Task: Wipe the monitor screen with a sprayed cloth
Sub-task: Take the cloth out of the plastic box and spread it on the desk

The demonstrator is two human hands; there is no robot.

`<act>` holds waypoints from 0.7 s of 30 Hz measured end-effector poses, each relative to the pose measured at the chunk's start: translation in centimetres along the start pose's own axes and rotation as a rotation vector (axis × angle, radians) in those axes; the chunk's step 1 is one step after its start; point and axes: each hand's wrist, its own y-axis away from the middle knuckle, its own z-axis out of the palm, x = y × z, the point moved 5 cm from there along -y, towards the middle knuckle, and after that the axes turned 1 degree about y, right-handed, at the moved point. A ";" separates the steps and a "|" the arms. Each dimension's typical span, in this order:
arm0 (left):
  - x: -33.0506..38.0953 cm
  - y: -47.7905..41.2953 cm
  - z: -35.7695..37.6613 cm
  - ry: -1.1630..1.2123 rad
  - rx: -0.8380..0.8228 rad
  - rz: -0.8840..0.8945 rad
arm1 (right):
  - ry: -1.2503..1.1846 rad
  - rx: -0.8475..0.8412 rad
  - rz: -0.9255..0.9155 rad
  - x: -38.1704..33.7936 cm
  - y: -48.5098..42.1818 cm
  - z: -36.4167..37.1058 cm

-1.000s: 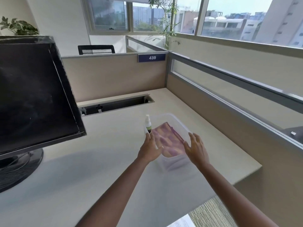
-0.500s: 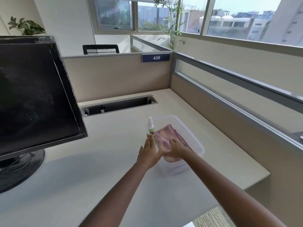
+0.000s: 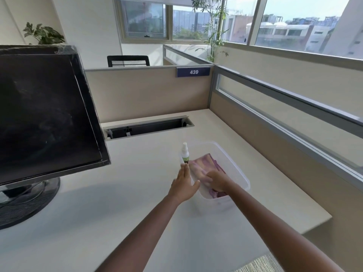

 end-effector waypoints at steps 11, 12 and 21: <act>5.3 0.0 -4.9 0.800 0.077 -0.096 | -0.670 0.319 -0.086 -2.7 6.5 -10.3; 5.7 0.0 -5.2 0.895 0.019 -0.117 | -0.673 0.329 -0.127 -4.0 7.3 -10.6; 2.1 1.4 -11.5 0.779 0.164 -0.029 | -0.560 0.405 -0.331 -10.0 8.8 -11.4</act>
